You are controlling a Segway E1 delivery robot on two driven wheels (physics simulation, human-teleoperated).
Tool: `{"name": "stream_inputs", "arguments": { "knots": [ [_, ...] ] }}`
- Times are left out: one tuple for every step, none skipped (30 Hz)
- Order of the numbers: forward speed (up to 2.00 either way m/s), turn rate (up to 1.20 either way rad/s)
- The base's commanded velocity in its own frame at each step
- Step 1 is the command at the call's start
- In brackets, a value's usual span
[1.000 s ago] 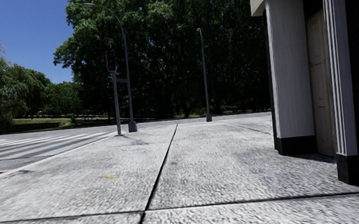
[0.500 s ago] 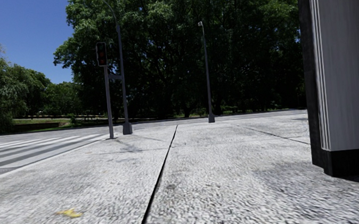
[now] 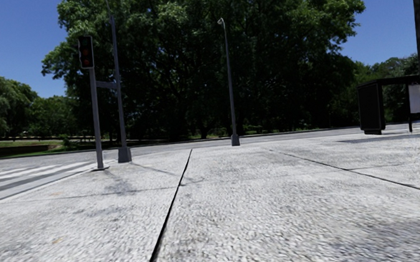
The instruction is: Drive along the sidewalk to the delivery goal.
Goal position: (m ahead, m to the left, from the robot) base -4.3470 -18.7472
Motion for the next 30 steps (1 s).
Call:
{"name": "stream_inputs", "arguments": {
  "knots": [
    [2.00,-0.38],
    [2.00,-0.38],
    [1.96,-0.38],
    [1.92,-0.38],
    [1.92,-0.38],
    [1.91,-0.38],
    [1.91,-0.38],
    [1.91,-0.38],
    [1.91,-0.38],
    [1.91,-0.38],
    [1.91,-0.38],
    [1.91,-0.39],
    [1.91,-0.41],
    [1.90,-0.42],
    [1.89,-0.42],
    [1.86,-0.42],
    [1.86,-0.42],
    [1.82,-0.42],
    [1.80,-0.42],
    [1.79,-0.42],
    [1.79,-0.42],
    [1.79,-0.42],
    [1.78,-0.42],
    [1.78,-0.43],
    [1.78,-0.43],
    [1.78,-0.46],
    [1.78,-0.48],
    [1.77,-0.51],
    [1.77,-0.52],
    [1.77,-0.52]
  ]
}}
